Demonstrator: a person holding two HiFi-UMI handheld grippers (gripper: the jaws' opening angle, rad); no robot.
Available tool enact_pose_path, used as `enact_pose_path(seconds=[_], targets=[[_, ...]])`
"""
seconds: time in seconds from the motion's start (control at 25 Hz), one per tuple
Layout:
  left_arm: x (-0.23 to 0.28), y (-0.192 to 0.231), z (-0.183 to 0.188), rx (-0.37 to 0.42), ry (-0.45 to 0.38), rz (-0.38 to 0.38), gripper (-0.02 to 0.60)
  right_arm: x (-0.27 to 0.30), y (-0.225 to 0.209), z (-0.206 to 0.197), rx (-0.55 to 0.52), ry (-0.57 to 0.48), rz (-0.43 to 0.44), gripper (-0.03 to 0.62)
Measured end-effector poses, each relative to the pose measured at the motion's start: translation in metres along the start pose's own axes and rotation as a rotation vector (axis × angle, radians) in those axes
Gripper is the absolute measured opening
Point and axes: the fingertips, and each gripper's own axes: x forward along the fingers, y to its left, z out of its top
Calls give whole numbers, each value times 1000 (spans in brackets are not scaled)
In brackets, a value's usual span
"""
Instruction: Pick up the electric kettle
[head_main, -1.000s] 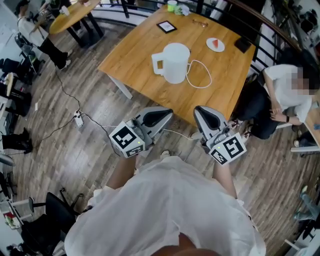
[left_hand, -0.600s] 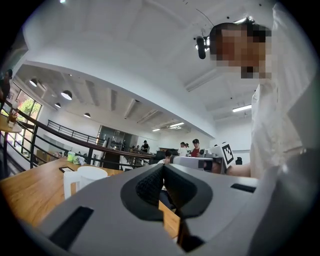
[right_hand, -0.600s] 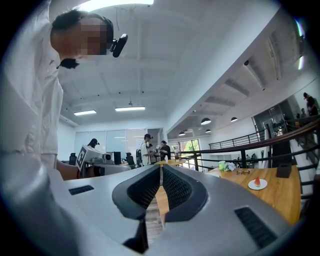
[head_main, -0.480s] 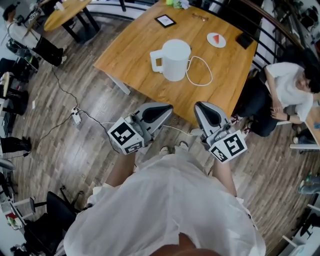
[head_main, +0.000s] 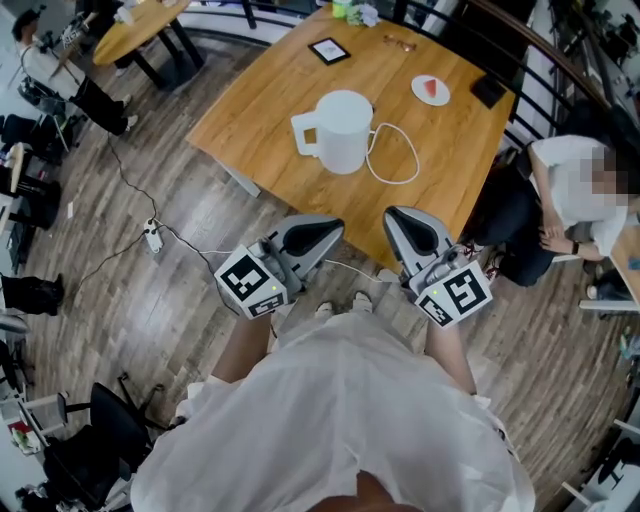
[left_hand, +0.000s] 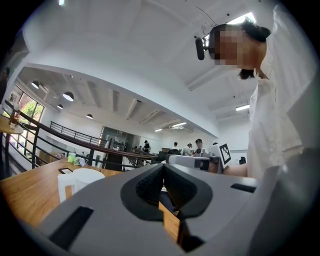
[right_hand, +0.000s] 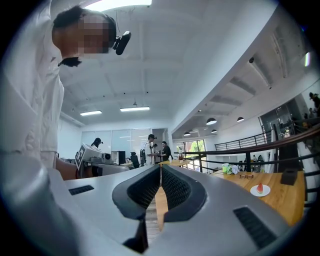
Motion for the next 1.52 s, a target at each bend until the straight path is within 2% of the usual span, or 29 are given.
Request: enact_pose_path(seconds=[0.24, 0.28, 0.36, 0.44, 0.56, 0.68, 1.08, 1.52], targets=[[-2, 4, 1, -7, 5, 22, 6, 0, -4, 0, 10, -15, 19, 17], [-2, 5, 2, -4, 3, 23, 6, 1, -4, 1, 8, -19, 24, 37], [-3, 6, 3, -1, 5, 26, 6, 6, -6, 1, 0, -27, 40, 176], [-4, 9, 3, 3, 10, 30, 6, 12, -8, 1, -16, -35, 57, 270], [-6, 8, 2, 6, 17, 34, 6, 16, -10, 2, -28, -54, 76, 385], [-7, 8, 1, 4, 20, 40, 6, 17, -14, 7, -28, -95, 87, 452], [-10, 11, 0, 13, 33, 55, 6, 28, -26, -4, -44, -84, 101, 517], [-22, 16, -4, 17, 38, 104, 6, 62, -62, -34, -45, -45, 130, 539]])
